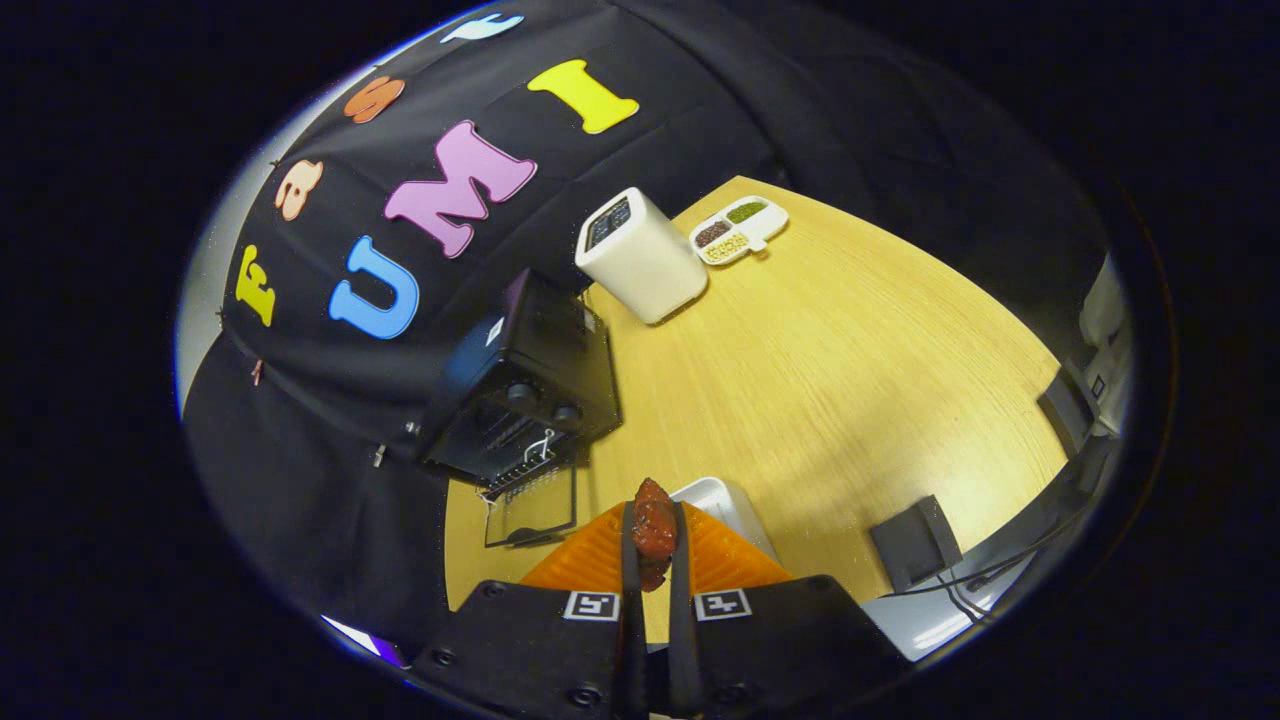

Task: Open the toaster oven, put the food inside, and close the toaster oven door.

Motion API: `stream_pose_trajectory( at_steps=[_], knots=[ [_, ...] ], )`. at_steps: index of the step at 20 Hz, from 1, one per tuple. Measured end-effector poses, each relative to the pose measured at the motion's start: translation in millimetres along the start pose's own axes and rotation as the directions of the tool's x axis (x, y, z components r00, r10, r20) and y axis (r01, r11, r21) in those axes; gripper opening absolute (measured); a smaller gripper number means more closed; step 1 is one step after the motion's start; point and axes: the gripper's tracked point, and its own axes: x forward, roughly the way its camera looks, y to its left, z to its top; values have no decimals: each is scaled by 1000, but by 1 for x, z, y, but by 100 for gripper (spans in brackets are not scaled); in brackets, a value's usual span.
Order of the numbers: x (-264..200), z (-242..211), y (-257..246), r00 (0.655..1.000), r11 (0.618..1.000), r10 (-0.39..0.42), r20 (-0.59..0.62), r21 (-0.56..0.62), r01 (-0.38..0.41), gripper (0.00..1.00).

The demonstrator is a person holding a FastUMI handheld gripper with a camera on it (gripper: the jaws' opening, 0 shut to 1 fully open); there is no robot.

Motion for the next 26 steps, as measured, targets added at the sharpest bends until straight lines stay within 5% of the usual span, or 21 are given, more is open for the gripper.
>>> stream_pose_trajectory(
  at_steps=[12,19,26],
  knots=[
    [44,-61,152,987,987,162,15,0,-163,12],
    [105,-70,209,953,962,249,174,69,-264,13],
    [187,-64,232,915,929,229,332,207,-307,12]
  ],
)
